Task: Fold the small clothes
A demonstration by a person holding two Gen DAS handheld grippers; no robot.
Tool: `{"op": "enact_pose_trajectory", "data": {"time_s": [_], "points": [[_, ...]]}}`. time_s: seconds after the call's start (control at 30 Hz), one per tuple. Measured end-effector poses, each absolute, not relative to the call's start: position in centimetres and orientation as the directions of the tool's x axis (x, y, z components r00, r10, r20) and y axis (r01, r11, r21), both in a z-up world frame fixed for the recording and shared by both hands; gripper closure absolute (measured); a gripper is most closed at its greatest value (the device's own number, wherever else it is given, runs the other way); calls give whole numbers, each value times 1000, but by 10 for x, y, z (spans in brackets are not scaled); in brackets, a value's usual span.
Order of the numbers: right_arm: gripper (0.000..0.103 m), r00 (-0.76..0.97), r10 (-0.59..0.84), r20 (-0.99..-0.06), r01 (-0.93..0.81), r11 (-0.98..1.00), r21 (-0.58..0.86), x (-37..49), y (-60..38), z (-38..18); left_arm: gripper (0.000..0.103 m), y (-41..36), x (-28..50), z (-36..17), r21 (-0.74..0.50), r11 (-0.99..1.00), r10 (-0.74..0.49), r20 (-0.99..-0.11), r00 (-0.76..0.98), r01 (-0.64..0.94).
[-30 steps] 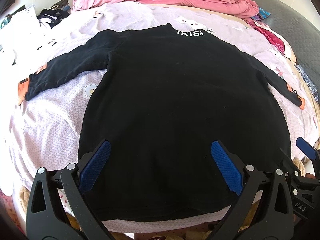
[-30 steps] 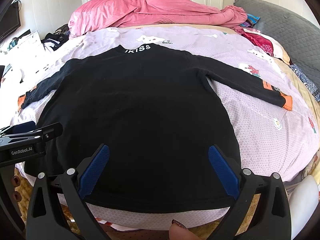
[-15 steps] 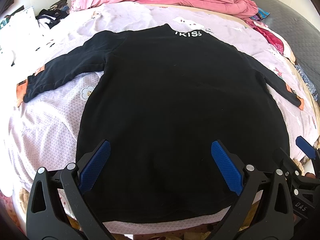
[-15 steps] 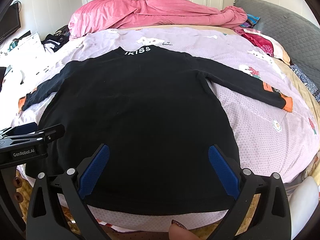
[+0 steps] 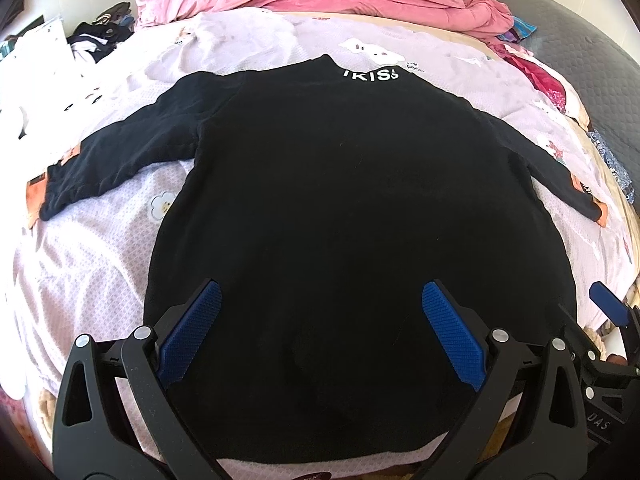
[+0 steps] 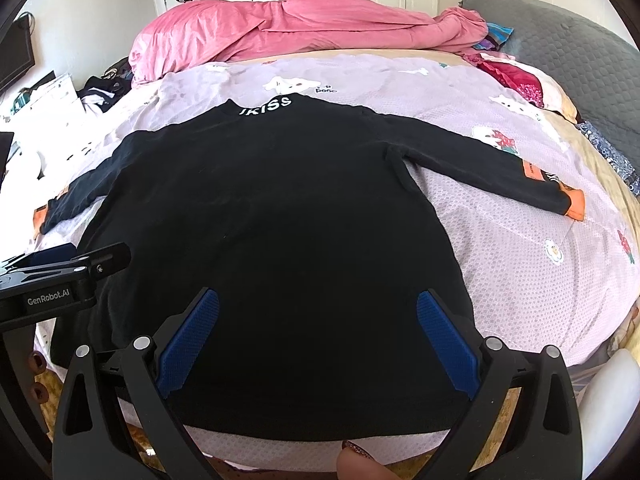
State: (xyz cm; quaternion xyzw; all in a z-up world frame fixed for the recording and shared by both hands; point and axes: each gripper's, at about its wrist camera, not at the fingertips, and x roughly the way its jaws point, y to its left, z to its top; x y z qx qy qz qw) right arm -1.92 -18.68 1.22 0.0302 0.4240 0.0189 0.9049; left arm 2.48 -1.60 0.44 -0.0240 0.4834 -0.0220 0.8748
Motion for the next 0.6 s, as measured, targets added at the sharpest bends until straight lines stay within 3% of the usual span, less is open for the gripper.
{"op": "enact_pose_trajectory", "data": {"time_s": [0.6], "points": [[4,639,16,-769,78,993,85,5,-222,8,8,-46,61,2,-77,996,-92,-850,518,51]]}}
